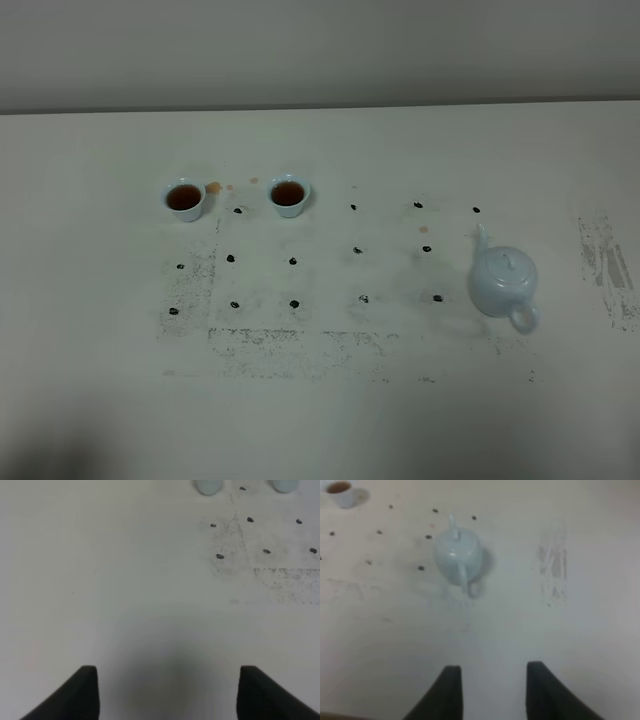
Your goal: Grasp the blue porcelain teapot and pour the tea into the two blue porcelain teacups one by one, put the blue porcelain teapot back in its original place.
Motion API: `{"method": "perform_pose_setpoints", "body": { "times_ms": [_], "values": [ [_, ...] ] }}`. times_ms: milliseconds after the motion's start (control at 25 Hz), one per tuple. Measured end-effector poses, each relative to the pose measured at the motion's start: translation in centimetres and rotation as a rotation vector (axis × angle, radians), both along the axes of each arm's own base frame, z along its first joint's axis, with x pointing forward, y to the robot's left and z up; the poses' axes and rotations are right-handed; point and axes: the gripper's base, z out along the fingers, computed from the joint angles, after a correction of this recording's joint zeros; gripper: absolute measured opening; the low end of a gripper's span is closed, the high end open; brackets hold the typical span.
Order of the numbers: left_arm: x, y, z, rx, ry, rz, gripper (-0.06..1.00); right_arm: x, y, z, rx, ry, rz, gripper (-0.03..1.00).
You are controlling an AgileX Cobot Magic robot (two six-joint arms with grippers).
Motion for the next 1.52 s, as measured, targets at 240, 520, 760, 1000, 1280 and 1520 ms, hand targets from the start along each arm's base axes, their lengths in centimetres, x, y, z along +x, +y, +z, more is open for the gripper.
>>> {"method": "perform_pose_setpoints", "body": {
  "times_ms": [240,520,760,1000,1280,1520],
  "values": [
    [0.0,0.0,0.0,0.0,0.0,0.0,0.6,-0.18,-0.23,-0.02,-0.007,0.0,0.077,0.33],
    [0.0,0.0,0.0,0.0,0.0,0.0,0.6,-0.17,-0.68,0.03,-0.031,-0.011,0.11,0.34],
    [0.0,0.0,0.0,0.0,0.0,0.0,0.6,0.31,-0.82,-0.26,-0.013,-0.04,0.168,0.34],
    [0.0,0.0,0.0,0.0,0.0,0.0,0.6,0.44,-0.86,-0.31,0.013,-0.044,0.16,0.34],
    [0.0,0.0,0.0,0.0,0.0,0.0,0.6,0.47,-0.91,-0.28,0.008,-0.048,0.156,0.34],
    [0.0,0.0,0.0,0.002,0.0,-0.001,0.6,0.48,-0.91,-0.27,0.01,-0.05,0.156,0.34]
  ]
}}
